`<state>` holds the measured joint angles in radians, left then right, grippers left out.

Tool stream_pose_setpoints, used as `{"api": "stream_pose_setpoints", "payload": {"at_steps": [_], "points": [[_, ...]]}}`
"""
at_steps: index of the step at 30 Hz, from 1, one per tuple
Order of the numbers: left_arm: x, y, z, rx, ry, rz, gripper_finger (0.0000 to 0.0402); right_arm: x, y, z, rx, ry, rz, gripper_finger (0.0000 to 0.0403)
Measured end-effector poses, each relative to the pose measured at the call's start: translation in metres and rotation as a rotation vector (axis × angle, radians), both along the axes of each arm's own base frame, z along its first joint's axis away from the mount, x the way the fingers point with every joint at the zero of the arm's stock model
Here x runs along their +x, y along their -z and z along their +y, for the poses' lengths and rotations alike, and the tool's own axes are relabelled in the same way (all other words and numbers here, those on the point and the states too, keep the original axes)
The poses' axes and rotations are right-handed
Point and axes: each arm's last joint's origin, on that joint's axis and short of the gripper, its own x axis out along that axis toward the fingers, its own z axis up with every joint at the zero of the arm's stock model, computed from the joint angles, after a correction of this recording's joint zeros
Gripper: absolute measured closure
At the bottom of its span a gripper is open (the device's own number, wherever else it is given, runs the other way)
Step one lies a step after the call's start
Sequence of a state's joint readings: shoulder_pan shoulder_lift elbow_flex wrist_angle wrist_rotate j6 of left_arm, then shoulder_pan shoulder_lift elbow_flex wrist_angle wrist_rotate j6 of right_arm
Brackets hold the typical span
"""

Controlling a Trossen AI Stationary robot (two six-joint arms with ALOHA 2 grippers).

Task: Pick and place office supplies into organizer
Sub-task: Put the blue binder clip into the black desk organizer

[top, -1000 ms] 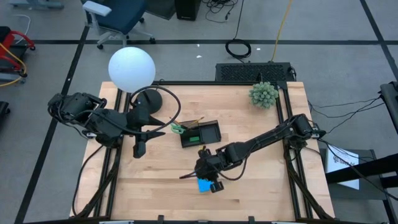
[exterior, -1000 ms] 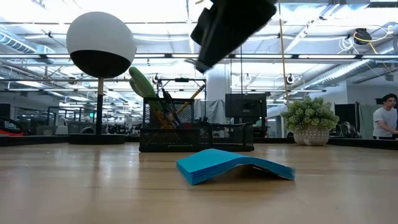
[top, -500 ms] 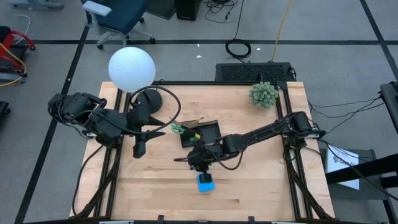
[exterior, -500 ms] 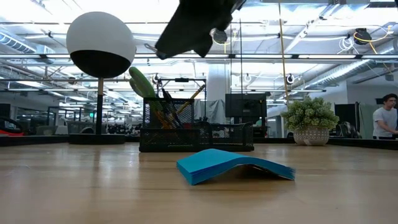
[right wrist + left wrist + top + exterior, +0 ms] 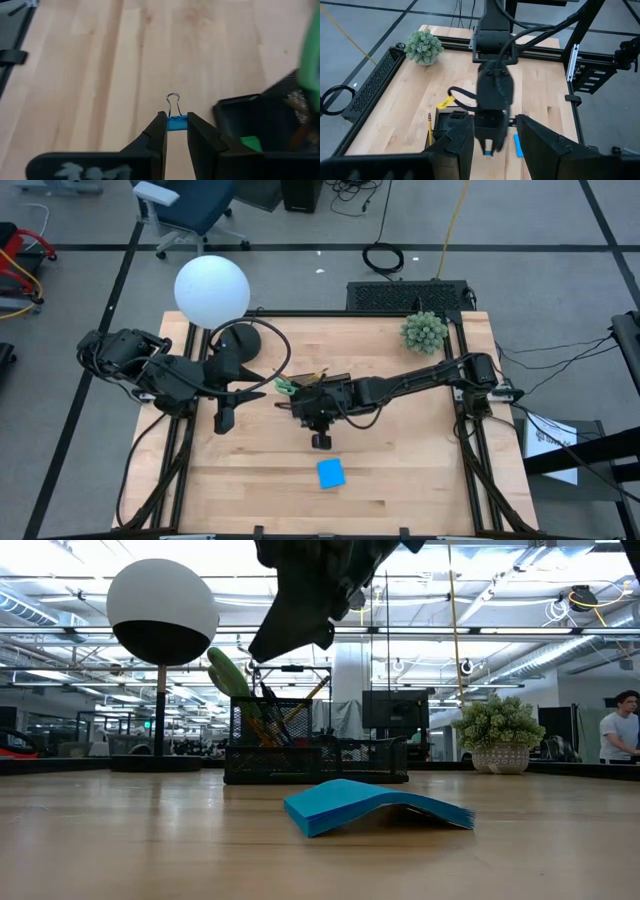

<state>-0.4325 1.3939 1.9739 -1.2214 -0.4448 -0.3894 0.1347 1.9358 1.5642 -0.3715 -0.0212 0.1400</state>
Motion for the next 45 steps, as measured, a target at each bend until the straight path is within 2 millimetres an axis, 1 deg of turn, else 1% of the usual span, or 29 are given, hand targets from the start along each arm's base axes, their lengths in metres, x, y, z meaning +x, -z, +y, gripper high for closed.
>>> {"api": "stream_pose_setpoints", "payload": {"at_steps": [9,16,21,26,35,45], "points": [[0.0,0.0,0.0,0.0,0.0,0.001,0.0256,0.003,0.0,-0.03,-0.011,0.061,0.001,0.0358],[0.0,0.0,0.0,0.0,0.0,0.0,0.0256,0.003,0.001,-0.046,-0.017,0.094,0.014,0.0358],[0.0,0.0,0.0,0.0,0.0,0.0,0.0256,0.002,0.002,-0.054,-0.02,0.109,0.022,0.0358],[0.0,0.0,0.0,0.0,0.0,0.0,0.0256,0.0,0.005,-0.06,-0.028,0.115,0.037,0.0358],[0.0,0.0,0.0,0.0,0.0,0.0,0.0256,-0.008,0.026,-0.064,-0.008,0.144,0.091,0.0358],[0.0,0.0,0.0,0.0,0.0,0.0,0.0256,-0.008,0.028,-0.065,-0.032,0.165,0.085,0.0358]]}}
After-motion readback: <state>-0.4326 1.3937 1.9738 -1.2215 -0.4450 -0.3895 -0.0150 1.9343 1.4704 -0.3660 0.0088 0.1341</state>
